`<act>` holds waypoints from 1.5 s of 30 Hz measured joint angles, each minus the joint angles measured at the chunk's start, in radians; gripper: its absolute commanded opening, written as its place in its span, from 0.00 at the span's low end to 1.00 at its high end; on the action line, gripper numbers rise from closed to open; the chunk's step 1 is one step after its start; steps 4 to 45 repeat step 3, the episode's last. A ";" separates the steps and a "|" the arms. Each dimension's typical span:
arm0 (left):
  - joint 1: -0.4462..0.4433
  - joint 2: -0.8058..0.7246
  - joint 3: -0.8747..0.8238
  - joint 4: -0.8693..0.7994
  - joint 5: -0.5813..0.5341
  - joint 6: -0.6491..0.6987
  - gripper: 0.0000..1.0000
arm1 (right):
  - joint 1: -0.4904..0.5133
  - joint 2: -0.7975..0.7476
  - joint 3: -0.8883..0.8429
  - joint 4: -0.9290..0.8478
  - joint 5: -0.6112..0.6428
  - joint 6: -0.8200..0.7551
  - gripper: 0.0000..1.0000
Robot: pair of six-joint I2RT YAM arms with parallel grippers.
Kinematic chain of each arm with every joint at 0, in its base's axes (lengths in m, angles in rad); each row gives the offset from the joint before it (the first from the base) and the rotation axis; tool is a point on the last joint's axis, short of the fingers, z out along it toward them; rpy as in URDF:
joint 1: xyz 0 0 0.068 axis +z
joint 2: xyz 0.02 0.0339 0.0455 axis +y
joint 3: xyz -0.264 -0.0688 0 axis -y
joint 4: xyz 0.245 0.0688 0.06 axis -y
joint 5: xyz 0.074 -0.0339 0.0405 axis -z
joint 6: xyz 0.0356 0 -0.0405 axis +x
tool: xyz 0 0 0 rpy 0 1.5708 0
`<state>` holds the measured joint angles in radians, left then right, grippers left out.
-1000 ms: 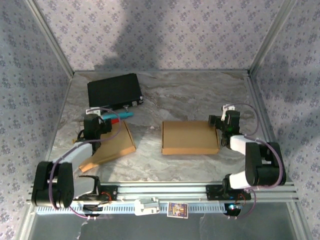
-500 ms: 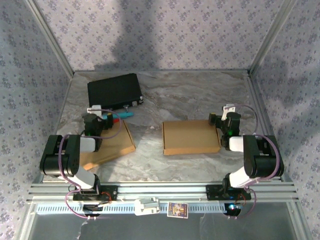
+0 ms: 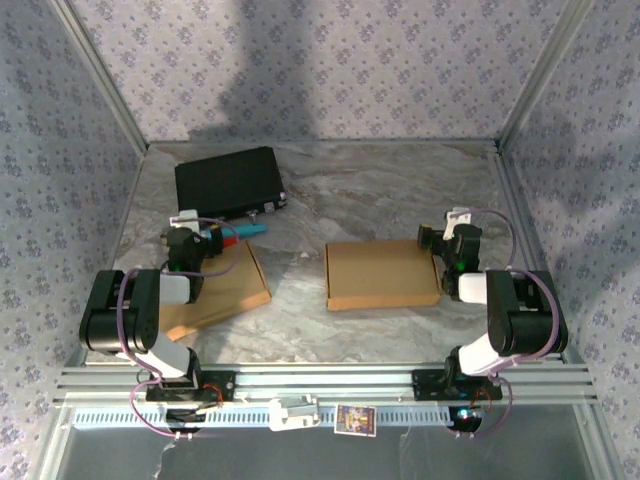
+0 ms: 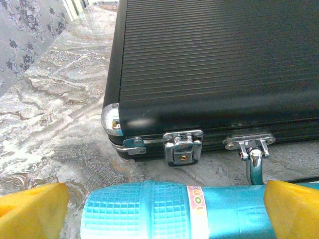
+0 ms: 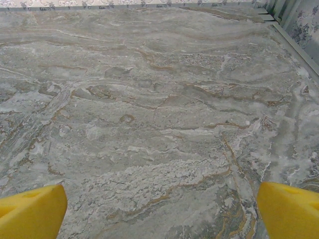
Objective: Fold the paper box
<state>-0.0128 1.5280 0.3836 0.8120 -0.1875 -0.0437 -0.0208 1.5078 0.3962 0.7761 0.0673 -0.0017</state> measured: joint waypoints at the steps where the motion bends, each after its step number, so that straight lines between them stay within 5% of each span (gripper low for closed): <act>1: 0.000 0.000 0.000 0.000 0.000 -0.001 1.00 | 0.000 0.000 0.000 0.000 0.000 0.000 0.99; 45: 0.000 0.000 0.000 0.000 0.000 -0.002 1.00 | 0.000 0.000 0.000 0.000 0.000 0.000 0.99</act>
